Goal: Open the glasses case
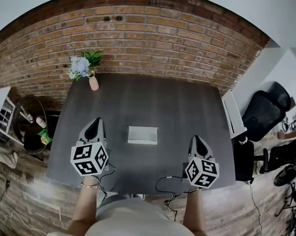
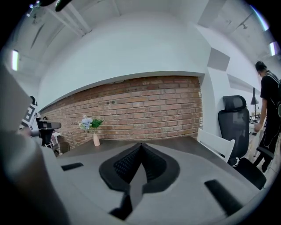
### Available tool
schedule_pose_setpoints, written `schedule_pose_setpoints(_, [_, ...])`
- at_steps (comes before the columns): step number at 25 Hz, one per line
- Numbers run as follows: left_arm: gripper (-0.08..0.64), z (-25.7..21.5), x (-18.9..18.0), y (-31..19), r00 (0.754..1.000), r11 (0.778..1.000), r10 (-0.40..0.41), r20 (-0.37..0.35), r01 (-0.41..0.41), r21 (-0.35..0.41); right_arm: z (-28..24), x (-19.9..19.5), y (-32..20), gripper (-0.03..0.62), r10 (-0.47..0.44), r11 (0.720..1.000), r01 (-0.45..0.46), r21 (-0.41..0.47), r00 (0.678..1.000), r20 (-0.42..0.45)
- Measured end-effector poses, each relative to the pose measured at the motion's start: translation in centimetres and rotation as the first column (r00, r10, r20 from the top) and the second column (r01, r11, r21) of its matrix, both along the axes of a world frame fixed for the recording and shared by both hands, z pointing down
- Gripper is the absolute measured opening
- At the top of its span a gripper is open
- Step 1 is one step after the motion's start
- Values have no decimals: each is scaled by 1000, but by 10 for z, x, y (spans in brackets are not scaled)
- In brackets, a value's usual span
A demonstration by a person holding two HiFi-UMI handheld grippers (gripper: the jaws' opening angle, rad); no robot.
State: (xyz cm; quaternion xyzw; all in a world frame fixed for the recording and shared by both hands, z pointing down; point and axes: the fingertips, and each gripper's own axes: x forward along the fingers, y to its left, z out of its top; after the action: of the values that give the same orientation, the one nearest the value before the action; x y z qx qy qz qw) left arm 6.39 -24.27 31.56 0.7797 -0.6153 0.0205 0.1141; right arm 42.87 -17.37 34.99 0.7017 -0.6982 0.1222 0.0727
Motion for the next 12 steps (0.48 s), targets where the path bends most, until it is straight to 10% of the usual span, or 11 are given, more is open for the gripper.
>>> schedule_pose_setpoints(12, [5, 13, 3, 0, 999, 999, 40, 5, -40, -20, -4, -7, 2, 0, 27, 1000, -28, -14, 999, -46])
